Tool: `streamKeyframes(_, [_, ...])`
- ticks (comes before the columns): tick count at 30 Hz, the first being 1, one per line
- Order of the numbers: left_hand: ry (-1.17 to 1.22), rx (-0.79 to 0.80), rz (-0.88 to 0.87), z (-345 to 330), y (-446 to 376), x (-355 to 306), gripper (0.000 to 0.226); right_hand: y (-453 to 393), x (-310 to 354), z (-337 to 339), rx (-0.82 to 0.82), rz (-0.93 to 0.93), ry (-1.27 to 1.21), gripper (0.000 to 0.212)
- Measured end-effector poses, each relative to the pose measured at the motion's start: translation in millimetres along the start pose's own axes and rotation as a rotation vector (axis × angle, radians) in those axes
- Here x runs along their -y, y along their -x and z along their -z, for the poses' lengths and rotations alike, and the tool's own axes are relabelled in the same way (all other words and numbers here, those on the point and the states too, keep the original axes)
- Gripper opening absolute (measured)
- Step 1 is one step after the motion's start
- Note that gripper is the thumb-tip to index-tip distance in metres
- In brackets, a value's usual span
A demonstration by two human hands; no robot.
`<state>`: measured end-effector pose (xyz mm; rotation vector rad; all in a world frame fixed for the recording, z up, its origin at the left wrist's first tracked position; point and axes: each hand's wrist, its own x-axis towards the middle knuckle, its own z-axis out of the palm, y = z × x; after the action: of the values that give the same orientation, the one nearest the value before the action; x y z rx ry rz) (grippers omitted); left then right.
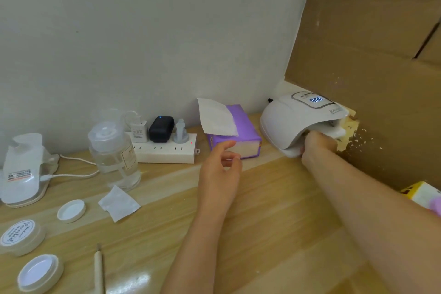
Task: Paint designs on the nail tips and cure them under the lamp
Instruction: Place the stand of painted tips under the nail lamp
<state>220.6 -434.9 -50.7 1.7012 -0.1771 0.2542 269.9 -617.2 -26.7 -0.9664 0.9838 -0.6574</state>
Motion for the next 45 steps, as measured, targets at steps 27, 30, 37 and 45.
streamKeyframes(27, [-0.061,0.042,0.129,5,-2,9,0.027,-9,86,-30,0.356,0.85,1.712,0.043])
streamKeyframes(30, [-0.058,0.037,0.131,5,-2,8,0.027,-9,81,-27,0.334,0.856,1.662,0.046])
streamKeyframes(37, [-0.053,0.036,0.156,5,-2,4,0.024,32,55,-10,0.297,0.843,1.002,0.052])
streamKeyframes(45, [-0.01,-0.012,0.178,6,1,0,0.028,140,3,19,0.345,0.558,0.043,0.018])
